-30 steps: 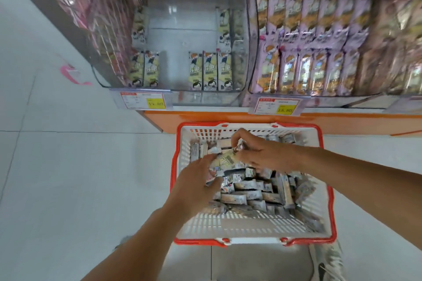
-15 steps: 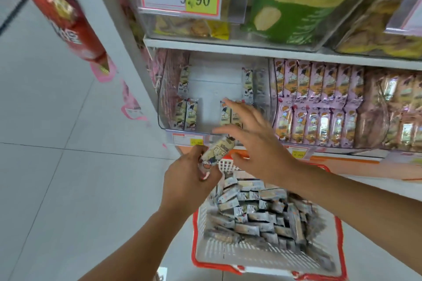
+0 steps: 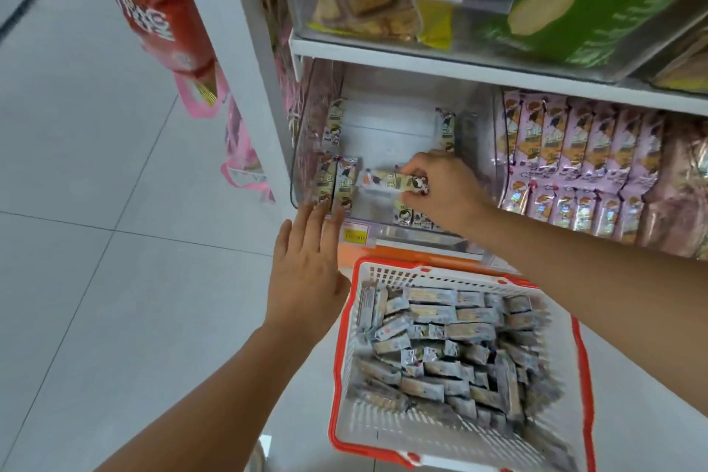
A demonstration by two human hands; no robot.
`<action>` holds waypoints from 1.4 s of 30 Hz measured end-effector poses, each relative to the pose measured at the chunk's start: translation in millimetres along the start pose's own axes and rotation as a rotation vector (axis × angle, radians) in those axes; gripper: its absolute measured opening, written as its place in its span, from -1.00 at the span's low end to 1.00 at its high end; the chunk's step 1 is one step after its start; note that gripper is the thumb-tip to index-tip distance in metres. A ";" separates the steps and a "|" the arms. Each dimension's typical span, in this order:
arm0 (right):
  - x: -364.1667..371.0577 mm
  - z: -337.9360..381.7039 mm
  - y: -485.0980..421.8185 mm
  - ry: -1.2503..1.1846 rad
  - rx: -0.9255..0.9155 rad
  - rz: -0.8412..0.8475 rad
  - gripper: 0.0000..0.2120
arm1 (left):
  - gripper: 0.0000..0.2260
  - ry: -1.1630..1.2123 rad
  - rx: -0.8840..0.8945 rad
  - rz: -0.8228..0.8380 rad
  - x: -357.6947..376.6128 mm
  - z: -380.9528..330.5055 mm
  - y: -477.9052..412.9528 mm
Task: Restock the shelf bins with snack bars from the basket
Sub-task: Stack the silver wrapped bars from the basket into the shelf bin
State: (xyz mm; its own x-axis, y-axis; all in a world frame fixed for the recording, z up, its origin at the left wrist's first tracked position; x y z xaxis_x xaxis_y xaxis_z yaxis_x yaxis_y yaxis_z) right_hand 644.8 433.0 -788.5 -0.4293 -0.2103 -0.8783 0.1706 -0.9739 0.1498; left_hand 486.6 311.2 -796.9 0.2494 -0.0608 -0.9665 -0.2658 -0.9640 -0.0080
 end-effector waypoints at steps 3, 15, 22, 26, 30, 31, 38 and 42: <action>8.3 -9.2 -6.6 0.055 0.046 0.001 -0.70 | -0.30 0.008 -0.010 0.013 4.1 2.2 -0.4; 20.1 -17.4 -18.3 0.203 0.093 0.087 -0.62 | -0.27 -0.022 -0.006 0.037 12.0 6.9 -1.8; 26.1 -10.9 -14.4 0.122 0.157 0.116 -0.52 | -0.27 -0.038 -0.008 0.053 12.5 6.9 -0.7; 16.1 0.9 -32.2 -0.015 0.192 0.017 -0.58 | -0.29 -0.044 0.016 0.015 10.6 6.7 -1.0; 23.2 10.4 -70.0 -0.041 0.248 -0.028 -0.69 | -0.33 -0.086 0.077 -0.061 10.5 7.4 0.1; 28.2 11.3 -77.3 -0.006 0.258 -0.032 -0.71 | -0.35 -0.097 0.091 -0.079 11.2 8.1 1.1; 59.3 12.0 -90.2 0.074 0.272 -0.034 -0.69 | -0.12 -0.200 0.167 -0.137 24.1 13.2 7.1; 54.1 22.7 -77.2 0.068 0.102 -0.019 -0.70 | -0.12 -0.216 0.164 -0.148 26.3 13.5 8.0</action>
State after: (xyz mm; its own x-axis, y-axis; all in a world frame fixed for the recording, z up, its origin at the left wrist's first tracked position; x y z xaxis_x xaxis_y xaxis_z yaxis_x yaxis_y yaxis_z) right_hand 588.2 494.8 -837.3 -0.3699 -0.1889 -0.9097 0.0706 -0.9820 0.1752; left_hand 478.4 305.4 -825.8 0.0975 0.1507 -0.9838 -0.3928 -0.9024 -0.1772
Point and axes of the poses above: each hand's wrist, its own y-axis away from the middle knuckle, its own x-axis out of the palm, z = x × y, the point moved 9 cm from there along -y, towards the middle knuckle, and after that the axes turned 9 degrees about x, right-handed, at the moved point
